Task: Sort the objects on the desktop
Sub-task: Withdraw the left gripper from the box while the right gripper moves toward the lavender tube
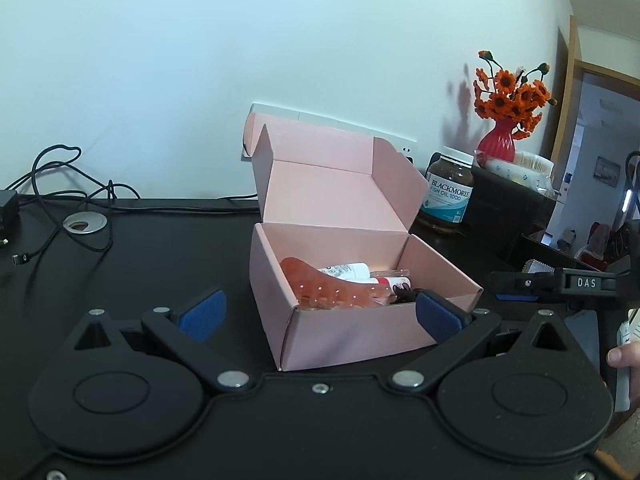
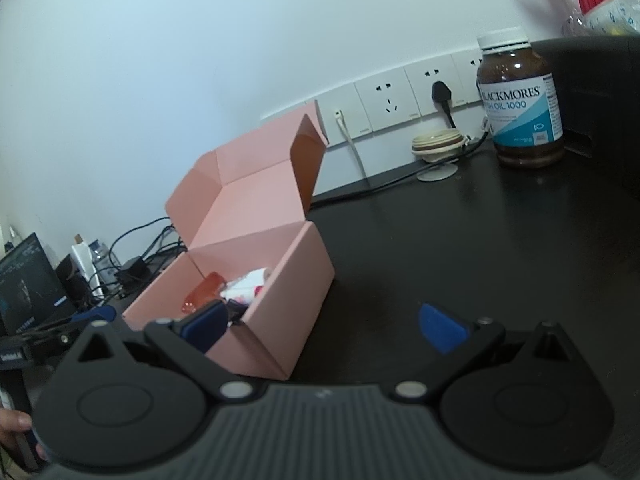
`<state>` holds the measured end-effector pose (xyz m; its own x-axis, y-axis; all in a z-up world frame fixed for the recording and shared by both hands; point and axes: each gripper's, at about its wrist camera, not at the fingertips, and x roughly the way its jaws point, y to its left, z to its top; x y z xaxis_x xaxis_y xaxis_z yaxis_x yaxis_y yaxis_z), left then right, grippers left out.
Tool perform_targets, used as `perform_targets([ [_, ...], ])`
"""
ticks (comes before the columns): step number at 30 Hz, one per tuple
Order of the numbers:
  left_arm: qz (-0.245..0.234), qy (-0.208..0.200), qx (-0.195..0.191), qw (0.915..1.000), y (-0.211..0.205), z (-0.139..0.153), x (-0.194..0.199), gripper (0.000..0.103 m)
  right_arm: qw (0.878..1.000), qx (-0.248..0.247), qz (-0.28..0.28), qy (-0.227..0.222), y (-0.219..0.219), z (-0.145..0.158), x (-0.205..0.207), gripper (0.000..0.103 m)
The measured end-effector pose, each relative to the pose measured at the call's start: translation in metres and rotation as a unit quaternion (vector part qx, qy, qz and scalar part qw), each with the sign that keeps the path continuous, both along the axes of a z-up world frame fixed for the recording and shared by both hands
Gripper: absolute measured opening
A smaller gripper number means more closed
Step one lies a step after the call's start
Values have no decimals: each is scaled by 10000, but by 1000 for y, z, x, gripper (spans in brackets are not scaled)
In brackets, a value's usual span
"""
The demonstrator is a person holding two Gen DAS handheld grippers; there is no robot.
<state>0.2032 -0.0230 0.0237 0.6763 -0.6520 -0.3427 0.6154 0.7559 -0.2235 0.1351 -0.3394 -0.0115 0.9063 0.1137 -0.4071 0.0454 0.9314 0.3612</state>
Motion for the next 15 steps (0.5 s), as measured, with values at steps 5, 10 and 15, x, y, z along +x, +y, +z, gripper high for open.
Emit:
perform_targets([
  [5,-7,-126,45,9999,-2,0,-4,103,9999,13,25,97,-1,0,-1,102],
  [10,-5,-114,33,9999,-1,0,-4,103,9992,-353,130,160,8,2,-13,102],
  [15,0,-52,4,10000,0,0,-2,103,9972,-592,350,301,18,1,-26,102],
])
